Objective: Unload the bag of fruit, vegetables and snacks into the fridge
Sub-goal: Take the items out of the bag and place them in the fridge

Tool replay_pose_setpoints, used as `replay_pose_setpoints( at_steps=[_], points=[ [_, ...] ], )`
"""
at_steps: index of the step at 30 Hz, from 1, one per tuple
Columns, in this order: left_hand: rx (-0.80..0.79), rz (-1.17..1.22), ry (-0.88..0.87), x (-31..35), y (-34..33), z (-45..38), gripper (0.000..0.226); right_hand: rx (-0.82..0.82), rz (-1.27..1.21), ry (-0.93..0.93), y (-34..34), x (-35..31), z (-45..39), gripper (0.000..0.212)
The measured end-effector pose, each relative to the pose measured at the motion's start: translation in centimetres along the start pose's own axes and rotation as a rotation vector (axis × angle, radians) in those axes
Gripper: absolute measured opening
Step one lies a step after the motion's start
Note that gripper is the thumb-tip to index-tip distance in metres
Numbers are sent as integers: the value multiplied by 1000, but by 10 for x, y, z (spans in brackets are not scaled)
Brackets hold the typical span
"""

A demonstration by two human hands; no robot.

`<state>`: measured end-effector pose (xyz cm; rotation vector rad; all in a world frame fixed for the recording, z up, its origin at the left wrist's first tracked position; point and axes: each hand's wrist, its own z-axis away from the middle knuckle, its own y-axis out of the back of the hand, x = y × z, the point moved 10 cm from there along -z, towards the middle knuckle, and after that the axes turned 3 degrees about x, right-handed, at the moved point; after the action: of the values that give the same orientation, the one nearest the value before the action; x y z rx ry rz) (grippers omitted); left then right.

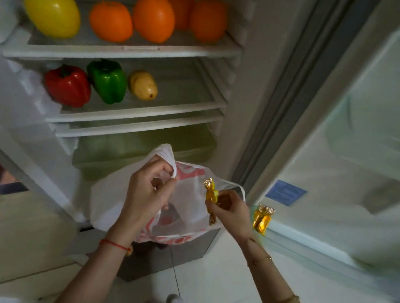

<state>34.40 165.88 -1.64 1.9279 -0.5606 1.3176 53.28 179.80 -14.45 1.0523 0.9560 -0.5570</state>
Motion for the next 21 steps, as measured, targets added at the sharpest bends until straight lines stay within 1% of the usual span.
replay_pose_setpoints(
  at_steps=[3, 5, 7, 10, 13, 16, 19, 21],
  points=[
    [-6, -22, -15, 7, -13, -2, 17, 174, -55, -73, 55, 16, 13, 26],
    [2, -23, -12, 8, -17, -3, 17, 281, -68, -136, 88, 34, 22, 29],
    [11, -18, 2, 8, -20, -4, 18, 326, -74, -202, 111, 53, 28, 31],
    [5, -32, 7, 10, -24, -3, 17, 342, 10, -246, 132, 72, 29, 30],
    [0, -36, 10, 11, -26, -2, 19, 369, 93, -319, 143, 91, 25, 21],
    [5, -36, 10, 11, -25, 1, 19, 352, 169, -388, 138, 106, 13, 32],
    [14, -18, 39, 9, -22, 5, 16, 303, 195, -417, 120, 113, -2, 35],
    [26, -19, 51, 9, -19, 7, 14, 279, 194, -441, 110, 121, -8, 41]
  ],
)
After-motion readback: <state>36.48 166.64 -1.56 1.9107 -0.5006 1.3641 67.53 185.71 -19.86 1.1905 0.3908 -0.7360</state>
